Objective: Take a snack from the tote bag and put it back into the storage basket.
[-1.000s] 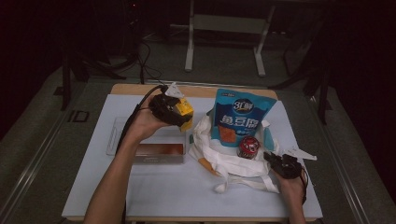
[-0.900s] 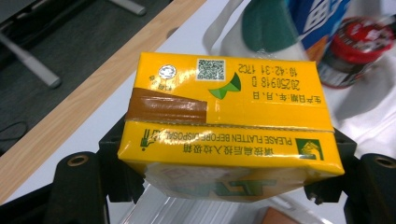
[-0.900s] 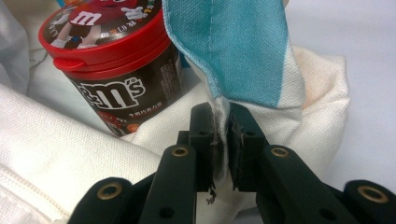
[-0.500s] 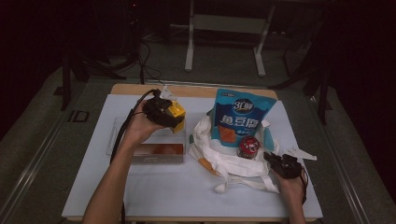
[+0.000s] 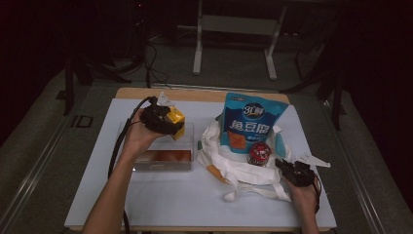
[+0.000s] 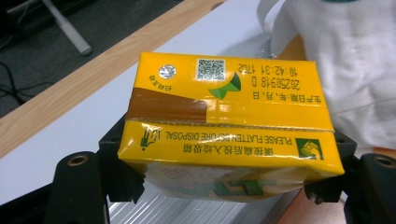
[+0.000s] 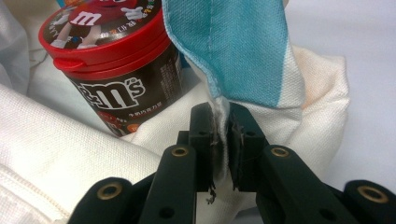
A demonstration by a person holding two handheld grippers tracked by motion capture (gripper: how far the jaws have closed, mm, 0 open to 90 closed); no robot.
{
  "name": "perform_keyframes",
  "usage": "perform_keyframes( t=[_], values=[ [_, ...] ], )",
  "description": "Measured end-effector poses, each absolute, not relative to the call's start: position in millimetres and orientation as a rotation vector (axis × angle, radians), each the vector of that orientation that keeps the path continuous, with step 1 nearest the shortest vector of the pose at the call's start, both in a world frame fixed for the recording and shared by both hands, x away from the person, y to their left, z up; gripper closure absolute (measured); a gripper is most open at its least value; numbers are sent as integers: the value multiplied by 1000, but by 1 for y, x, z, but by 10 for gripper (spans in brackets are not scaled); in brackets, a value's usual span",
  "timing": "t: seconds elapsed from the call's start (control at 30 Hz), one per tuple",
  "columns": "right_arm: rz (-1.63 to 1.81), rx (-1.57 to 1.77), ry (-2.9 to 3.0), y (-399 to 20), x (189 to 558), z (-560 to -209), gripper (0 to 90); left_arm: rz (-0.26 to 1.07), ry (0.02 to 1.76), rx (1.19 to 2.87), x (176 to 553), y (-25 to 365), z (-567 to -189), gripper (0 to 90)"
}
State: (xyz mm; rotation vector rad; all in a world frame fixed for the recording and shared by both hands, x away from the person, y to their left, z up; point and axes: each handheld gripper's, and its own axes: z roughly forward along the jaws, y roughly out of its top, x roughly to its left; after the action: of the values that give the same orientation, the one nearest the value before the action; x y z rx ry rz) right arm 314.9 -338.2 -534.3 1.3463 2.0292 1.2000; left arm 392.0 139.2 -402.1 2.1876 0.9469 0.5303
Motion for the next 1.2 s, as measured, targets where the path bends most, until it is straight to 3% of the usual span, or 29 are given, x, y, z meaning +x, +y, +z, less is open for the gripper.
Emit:
perform_keyframes(
  t=[1.2],
  values=[
    [1199,1345,2028,-338,315,-534,811,600,1163,2088,370,184,-418,287]
  ],
)
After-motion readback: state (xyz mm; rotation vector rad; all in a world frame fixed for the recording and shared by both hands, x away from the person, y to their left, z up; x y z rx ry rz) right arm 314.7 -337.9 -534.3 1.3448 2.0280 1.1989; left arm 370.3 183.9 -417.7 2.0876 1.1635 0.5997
